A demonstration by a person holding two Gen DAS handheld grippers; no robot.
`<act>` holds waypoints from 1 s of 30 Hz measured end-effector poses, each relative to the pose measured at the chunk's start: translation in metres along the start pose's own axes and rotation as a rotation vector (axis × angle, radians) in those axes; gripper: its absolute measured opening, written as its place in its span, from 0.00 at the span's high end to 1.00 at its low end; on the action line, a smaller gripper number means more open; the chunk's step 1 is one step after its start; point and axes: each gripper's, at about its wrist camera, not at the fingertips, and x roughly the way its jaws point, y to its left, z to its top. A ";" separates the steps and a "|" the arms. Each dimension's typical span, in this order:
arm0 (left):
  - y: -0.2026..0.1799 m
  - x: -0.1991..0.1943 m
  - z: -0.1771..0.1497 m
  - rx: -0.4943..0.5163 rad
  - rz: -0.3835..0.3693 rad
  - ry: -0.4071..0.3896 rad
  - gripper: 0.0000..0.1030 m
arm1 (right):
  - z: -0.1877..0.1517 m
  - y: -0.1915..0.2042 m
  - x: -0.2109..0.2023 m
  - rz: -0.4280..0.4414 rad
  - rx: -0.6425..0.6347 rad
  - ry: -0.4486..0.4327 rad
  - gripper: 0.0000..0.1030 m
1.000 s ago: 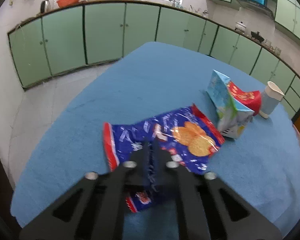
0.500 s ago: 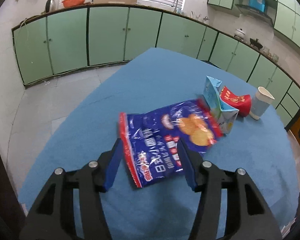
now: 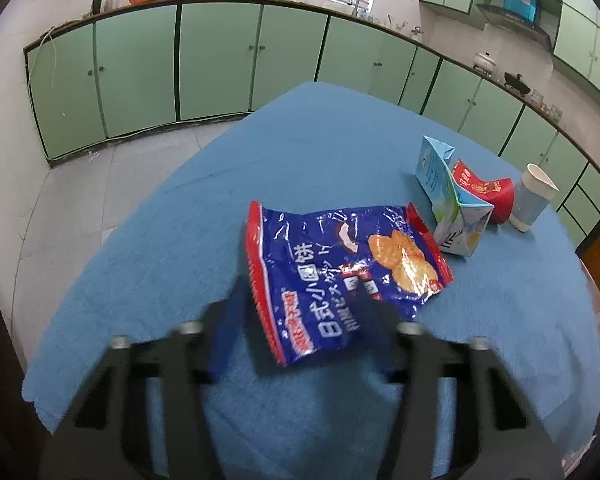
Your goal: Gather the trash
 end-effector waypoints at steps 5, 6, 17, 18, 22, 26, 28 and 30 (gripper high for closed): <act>-0.007 0.000 0.000 0.007 0.005 -0.008 0.98 | -0.001 0.002 0.002 0.008 0.003 0.006 0.06; -0.006 0.000 0.000 0.005 0.003 -0.011 0.99 | -0.002 0.002 0.002 0.008 0.003 0.007 0.06; -0.006 -0.042 0.018 -0.014 -0.038 -0.138 1.00 | 0.004 0.007 0.002 0.030 0.014 0.000 0.08; -0.007 -0.045 0.020 -0.014 -0.029 -0.156 1.00 | 0.006 0.009 0.003 0.036 0.012 -0.004 0.08; -0.007 -0.052 0.031 -0.009 0.011 -0.223 1.00 | 0.017 0.023 0.010 0.062 0.016 -0.023 0.08; -0.007 -0.053 0.040 0.010 0.066 -0.287 1.00 | 0.024 0.039 0.021 0.088 0.041 -0.036 0.10; -0.006 -0.048 0.041 0.018 0.076 -0.297 1.00 | 0.026 0.049 0.027 0.094 0.046 -0.046 0.10; -0.005 -0.042 0.039 0.023 0.083 -0.294 1.00 | 0.025 0.058 0.033 0.088 0.049 -0.050 0.11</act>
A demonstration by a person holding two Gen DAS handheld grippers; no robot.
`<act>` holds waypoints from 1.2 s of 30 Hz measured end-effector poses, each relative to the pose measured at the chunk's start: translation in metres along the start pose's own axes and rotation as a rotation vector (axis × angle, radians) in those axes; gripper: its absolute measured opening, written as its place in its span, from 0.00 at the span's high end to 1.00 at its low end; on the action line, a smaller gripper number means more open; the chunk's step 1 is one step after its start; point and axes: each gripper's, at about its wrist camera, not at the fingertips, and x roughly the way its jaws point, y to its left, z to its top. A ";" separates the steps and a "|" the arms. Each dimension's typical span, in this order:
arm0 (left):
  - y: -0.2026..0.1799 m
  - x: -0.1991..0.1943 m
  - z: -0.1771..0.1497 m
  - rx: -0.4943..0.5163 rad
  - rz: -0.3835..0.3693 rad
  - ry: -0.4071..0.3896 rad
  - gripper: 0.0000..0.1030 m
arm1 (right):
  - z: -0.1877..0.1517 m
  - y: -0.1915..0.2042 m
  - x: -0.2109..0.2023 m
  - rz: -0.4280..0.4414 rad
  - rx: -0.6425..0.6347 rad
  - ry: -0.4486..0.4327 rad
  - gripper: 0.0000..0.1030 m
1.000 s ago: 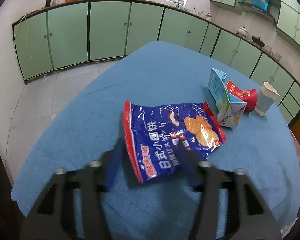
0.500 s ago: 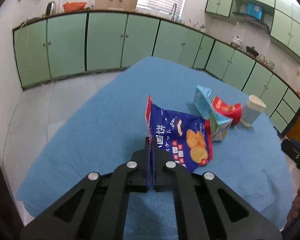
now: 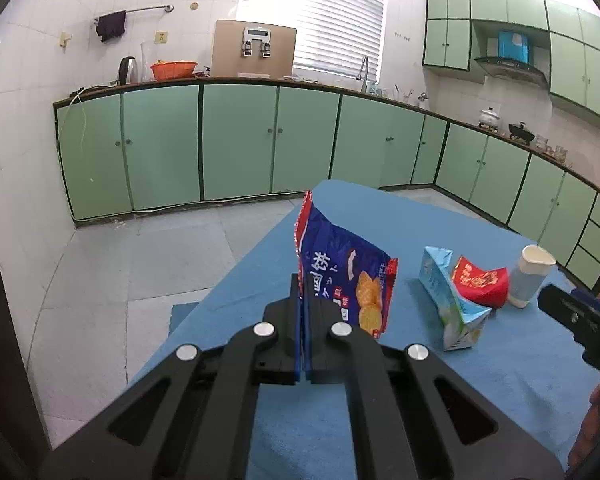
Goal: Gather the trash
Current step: 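Grasp the light-blue milk carton with the right tool while the left tool holds the snack bag, then carry the snack bag and carton over the bin and open both tools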
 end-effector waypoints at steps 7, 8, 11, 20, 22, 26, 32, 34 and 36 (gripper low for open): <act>0.010 0.021 -0.011 0.007 0.002 0.039 1.00 | -0.009 0.019 0.024 -0.018 -0.025 0.036 0.13; 0.012 0.023 -0.011 0.005 0.000 0.046 1.00 | -0.010 0.022 0.027 -0.020 -0.035 0.042 0.13; 0.019 0.029 -0.013 -0.005 -0.016 0.069 1.00 | -0.011 0.028 0.038 -0.031 -0.056 0.062 0.15; 0.031 0.038 -0.017 -0.024 -0.046 0.100 1.00 | -0.011 0.042 0.085 -0.071 -0.108 0.197 0.28; 0.032 0.039 -0.017 -0.025 -0.048 0.103 1.00 | -0.013 0.041 0.094 -0.071 -0.108 0.236 0.36; 0.031 0.039 -0.017 -0.028 -0.053 0.107 1.00 | -0.014 0.039 0.097 -0.070 -0.093 0.260 0.65; 0.027 0.033 -0.015 -0.014 -0.060 0.095 1.00 | -0.010 0.039 0.076 -0.044 -0.095 0.193 0.66; 0.026 0.030 -0.013 -0.014 -0.063 0.087 1.00 | -0.010 0.039 0.066 -0.025 -0.093 0.181 0.66; 0.024 0.023 -0.010 -0.009 -0.067 0.073 1.00 | -0.010 0.040 0.055 -0.007 -0.095 0.174 0.66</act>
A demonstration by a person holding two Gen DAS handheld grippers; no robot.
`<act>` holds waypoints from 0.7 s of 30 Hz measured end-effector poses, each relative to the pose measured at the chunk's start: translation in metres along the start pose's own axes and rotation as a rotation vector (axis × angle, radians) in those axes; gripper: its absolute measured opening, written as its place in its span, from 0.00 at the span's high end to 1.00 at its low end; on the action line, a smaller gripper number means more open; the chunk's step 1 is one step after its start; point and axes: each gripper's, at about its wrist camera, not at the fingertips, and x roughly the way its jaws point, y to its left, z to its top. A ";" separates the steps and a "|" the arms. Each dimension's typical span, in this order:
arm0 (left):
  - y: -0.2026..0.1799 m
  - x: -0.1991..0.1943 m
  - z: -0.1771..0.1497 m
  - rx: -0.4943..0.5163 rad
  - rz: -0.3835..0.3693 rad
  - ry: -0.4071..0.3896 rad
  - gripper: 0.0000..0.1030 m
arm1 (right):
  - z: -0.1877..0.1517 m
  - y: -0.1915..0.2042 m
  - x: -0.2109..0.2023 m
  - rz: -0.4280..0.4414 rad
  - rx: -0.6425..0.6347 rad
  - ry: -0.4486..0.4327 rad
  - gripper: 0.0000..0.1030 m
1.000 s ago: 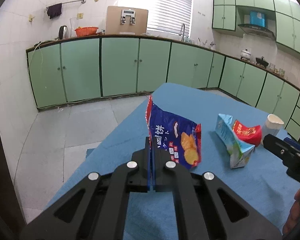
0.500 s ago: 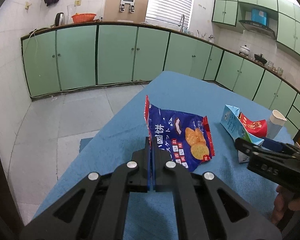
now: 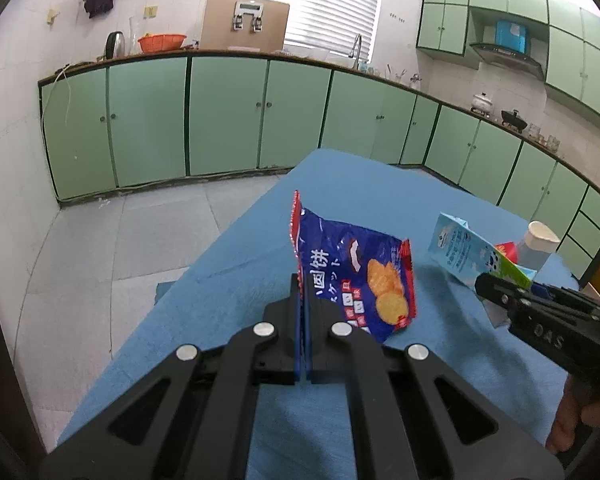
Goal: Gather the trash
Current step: 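Carry the snack bag and carton over the bin and open both tools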
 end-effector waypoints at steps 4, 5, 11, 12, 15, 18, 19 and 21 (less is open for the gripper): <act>-0.010 -0.015 0.003 0.018 -0.008 -0.026 1.00 | -0.002 -0.008 -0.029 0.022 -0.011 -0.030 0.66; -0.013 -0.020 0.004 0.021 -0.014 -0.032 1.00 | -0.003 -0.012 -0.038 0.021 -0.010 -0.041 0.66; -0.043 -0.044 0.008 0.048 -0.069 -0.072 1.00 | -0.008 -0.043 -0.087 0.001 0.025 -0.102 0.66; -0.051 -0.050 0.009 0.052 -0.087 -0.083 1.00 | -0.010 -0.050 -0.097 -0.008 0.032 -0.114 0.66; -0.072 -0.064 0.012 0.069 -0.134 -0.109 1.00 | -0.015 -0.073 -0.121 -0.033 0.049 -0.136 0.66; -0.098 -0.077 0.014 0.097 -0.196 -0.131 1.00 | -0.021 -0.101 -0.148 -0.081 0.075 -0.166 0.66; -0.109 -0.081 0.013 0.111 -0.219 -0.138 1.00 | -0.023 -0.108 -0.154 -0.095 0.083 -0.171 0.66; -0.132 -0.086 0.011 0.137 -0.263 -0.145 1.00 | -0.028 -0.124 -0.167 -0.132 0.102 -0.180 0.66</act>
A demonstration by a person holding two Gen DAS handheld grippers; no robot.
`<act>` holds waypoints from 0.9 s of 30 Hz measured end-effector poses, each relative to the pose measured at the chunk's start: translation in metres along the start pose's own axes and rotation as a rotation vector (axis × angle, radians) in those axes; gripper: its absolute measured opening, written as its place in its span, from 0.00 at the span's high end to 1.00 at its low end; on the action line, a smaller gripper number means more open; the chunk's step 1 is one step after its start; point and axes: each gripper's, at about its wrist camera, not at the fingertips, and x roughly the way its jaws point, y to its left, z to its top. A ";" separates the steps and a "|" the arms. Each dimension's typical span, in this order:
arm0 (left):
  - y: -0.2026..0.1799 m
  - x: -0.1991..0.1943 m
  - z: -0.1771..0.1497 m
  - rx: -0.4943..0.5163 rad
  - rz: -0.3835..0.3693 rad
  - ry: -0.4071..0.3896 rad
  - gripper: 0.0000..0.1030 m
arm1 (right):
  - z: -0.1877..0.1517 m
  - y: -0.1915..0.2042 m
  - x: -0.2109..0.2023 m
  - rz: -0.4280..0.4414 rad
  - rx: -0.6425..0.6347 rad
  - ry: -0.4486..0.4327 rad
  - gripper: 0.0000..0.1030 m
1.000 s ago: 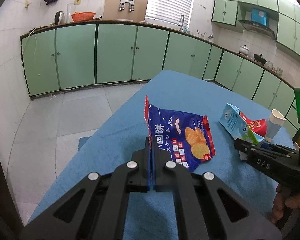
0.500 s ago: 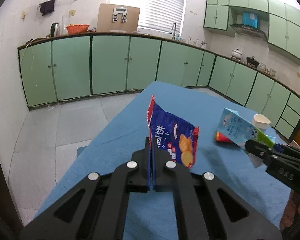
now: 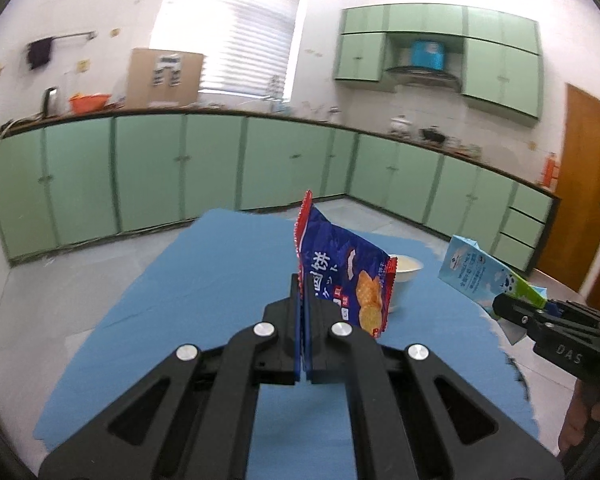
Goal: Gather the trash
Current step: 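Carry the snack bag and carton over the bin and open both tools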
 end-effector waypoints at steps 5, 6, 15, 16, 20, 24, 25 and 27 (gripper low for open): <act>-0.061 0.013 -0.003 0.052 -0.114 0.004 1.00 | -0.006 -0.058 -0.029 -0.125 0.071 -0.030 0.66; -0.076 0.018 -0.005 0.061 -0.144 0.012 1.00 | -0.007 -0.070 -0.033 -0.151 0.085 -0.035 0.66; -0.202 0.063 -0.034 0.148 -0.353 0.076 1.00 | -0.029 -0.171 -0.065 -0.346 0.180 -0.027 0.66; -0.211 0.067 -0.036 0.155 -0.365 0.080 1.00 | -0.034 -0.182 -0.066 -0.363 0.191 -0.021 0.66; -0.265 0.091 -0.052 0.190 -0.424 0.115 1.00 | -0.048 -0.217 -0.064 -0.416 0.228 0.007 0.67; -0.299 0.116 -0.069 0.209 -0.451 0.163 1.00 | -0.067 -0.255 -0.053 -0.446 0.276 0.045 0.67; -0.308 0.123 -0.074 0.215 -0.454 0.178 1.00 | -0.074 -0.266 -0.047 -0.456 0.284 0.061 0.67; -0.324 0.140 -0.083 0.235 -0.450 0.210 1.00 | -0.084 -0.284 -0.031 -0.464 0.312 0.096 0.67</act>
